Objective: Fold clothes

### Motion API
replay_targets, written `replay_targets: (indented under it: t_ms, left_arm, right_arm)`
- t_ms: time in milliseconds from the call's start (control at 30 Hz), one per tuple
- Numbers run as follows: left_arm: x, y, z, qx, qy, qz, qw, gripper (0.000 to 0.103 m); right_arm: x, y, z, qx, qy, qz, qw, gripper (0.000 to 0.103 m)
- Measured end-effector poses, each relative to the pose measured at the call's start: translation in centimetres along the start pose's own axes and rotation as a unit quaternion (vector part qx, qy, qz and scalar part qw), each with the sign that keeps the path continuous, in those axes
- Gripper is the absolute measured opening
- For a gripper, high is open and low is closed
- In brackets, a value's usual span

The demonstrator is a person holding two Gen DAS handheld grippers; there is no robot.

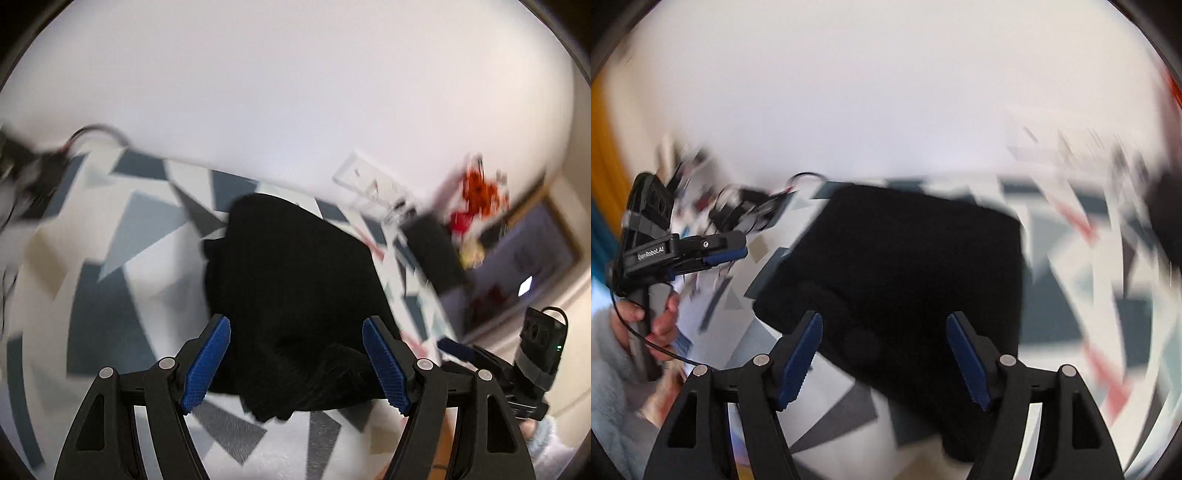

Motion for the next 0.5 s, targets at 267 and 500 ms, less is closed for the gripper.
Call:
replay_targets:
  t_ms: [267, 500]
  left_arm:
    - [-5.8, -1.5, 1.2, -0.054, 0.059, -0.066, 0.9947, 0.074]
    - [-5.4, -1.5, 2.3, -0.072, 0.072, -0.071, 0.9923, 0.074]
  right_arm:
    - [-1.6, 0.0, 7.5, 0.015, 0.007, 0.122, 0.992, 0.074]
    - [1.8, 0.7, 6.8, -0.059, -0.095, 0.065, 0.992, 0.075]
Point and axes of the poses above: each gripper's, at about its wrist camera, not at the fingertips, and x roughly against the way its jaws point, y to its left, z to its underside, the point moved 4 cm from there along -x, roughly the way its jaws point, and after that the axes turned 11 degrees about -z, right-handed, at the moved point
